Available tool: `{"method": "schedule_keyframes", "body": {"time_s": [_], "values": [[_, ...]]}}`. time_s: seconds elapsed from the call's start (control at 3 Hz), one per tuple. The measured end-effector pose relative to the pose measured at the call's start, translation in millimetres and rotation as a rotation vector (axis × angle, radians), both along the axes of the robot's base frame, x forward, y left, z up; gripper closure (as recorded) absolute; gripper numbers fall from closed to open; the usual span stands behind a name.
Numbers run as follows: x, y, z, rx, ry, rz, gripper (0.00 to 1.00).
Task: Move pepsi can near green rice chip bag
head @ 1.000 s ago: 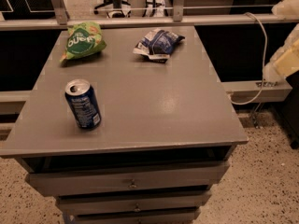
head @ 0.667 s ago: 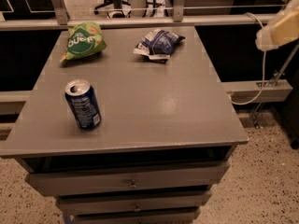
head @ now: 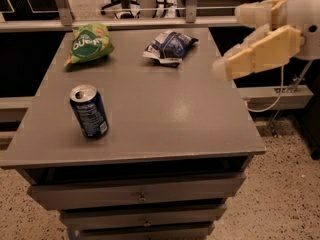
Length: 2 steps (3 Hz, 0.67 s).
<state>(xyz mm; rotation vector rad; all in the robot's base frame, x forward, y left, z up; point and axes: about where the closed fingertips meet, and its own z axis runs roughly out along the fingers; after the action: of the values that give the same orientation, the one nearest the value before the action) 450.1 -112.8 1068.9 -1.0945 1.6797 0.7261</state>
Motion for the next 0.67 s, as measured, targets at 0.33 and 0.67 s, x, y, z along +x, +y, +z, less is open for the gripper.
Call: {"method": "schedule_keyframes", "body": {"time_s": [0.33, 0.67], "values": [[-2, 4, -12, -0.006, 0.03, 0.003, 0.0], [-9, 10, 1, 0.034, -0.033, -0.01, 0.0]]}}
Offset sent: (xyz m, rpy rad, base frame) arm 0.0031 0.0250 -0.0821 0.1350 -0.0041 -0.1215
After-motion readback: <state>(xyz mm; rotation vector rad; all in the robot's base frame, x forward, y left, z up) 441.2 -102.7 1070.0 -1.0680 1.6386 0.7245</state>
